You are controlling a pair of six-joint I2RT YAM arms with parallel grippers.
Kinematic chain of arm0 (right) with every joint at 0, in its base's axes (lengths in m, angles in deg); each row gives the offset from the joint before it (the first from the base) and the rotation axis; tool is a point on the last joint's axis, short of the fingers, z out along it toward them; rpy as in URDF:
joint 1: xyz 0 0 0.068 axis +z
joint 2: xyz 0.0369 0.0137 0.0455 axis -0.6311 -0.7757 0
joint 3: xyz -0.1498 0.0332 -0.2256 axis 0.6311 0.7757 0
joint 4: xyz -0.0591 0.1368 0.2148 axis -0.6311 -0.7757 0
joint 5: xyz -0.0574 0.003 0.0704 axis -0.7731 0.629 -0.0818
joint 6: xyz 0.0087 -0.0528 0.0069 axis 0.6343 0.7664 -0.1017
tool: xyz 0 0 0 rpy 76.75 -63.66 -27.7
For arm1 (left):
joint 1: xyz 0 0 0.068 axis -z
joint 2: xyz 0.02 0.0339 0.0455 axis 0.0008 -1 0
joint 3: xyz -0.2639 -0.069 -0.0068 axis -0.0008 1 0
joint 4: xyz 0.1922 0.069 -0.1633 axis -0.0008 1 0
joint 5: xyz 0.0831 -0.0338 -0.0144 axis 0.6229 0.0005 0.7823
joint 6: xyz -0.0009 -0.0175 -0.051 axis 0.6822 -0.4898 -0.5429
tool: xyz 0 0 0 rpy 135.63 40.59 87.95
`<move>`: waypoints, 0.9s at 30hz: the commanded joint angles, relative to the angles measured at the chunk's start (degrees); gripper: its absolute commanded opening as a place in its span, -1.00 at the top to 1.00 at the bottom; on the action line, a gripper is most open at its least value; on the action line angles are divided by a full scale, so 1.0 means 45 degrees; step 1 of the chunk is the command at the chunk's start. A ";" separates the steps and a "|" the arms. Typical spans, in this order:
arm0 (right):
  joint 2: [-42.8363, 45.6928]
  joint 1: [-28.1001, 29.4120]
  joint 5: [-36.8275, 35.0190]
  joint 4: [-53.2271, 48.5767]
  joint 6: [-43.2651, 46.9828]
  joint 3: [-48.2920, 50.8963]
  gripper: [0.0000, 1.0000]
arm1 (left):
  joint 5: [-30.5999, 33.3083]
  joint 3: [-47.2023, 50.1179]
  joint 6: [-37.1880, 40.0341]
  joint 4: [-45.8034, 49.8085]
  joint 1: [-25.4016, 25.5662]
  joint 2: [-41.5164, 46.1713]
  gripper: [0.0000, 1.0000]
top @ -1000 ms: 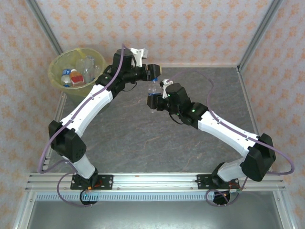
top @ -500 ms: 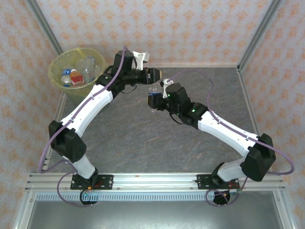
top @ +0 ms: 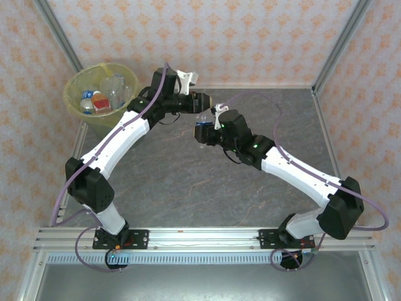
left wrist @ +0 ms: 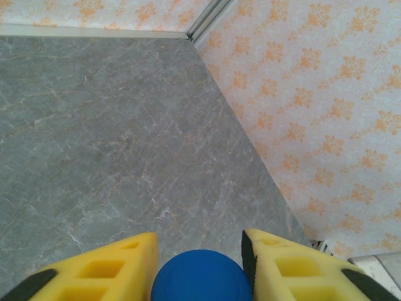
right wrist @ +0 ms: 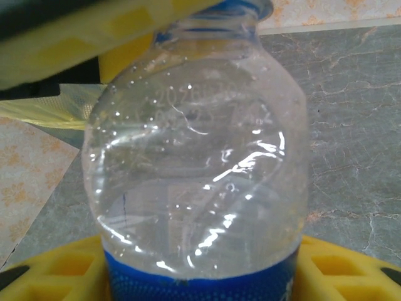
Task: Put the plastic bottles in the bin
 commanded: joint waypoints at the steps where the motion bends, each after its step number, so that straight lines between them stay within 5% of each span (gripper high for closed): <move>1: 0.0462 0.0077 -0.0268 0.0395 0.0075 -0.0058 -0.09 | 0.0039 -0.0043 0.0185 0.0308 -0.0027 0.0116 0.29; 7: 0.0538 0.0095 -0.0342 0.0440 0.0057 -0.0007 -0.26 | -0.0137 -0.0101 -0.0212 -0.0220 -0.0029 0.0479 0.50; 12: 0.0904 0.0076 -0.0635 0.0611 -0.0016 0.0062 -1.00 | 0.0405 -0.0466 -0.0239 -0.0086 -0.0123 0.0921 0.53; 27: 0.2302 0.0078 -0.1760 0.1490 -0.0096 0.0429 -0.99 | 0.3691 -0.1452 -0.0617 0.0941 -0.3752 0.3075 0.55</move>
